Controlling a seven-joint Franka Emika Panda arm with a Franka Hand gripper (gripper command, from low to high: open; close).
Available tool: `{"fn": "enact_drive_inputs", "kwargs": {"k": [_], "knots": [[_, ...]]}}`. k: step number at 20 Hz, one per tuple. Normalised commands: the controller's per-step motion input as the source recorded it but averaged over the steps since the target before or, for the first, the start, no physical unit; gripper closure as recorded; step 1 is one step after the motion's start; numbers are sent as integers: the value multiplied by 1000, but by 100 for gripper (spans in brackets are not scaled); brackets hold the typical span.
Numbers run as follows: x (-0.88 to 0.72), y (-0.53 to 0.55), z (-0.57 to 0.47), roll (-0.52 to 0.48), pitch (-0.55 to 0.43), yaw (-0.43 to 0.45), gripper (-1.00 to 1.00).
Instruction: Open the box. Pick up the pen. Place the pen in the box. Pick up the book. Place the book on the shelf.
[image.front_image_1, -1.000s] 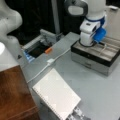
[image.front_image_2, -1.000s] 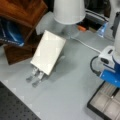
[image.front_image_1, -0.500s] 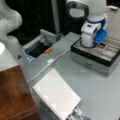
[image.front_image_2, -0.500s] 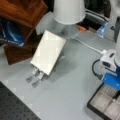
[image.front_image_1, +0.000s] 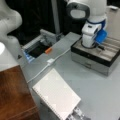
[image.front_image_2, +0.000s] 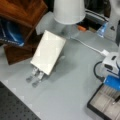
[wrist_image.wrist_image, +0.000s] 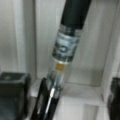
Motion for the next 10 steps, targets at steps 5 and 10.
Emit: {"fn": "enact_drive_inputs", "kwargs": {"k": [5,10], "knots": [[76,68,-17,-199,-35,10,-100],[61,27,33,-195,-14,27,-100]]}}
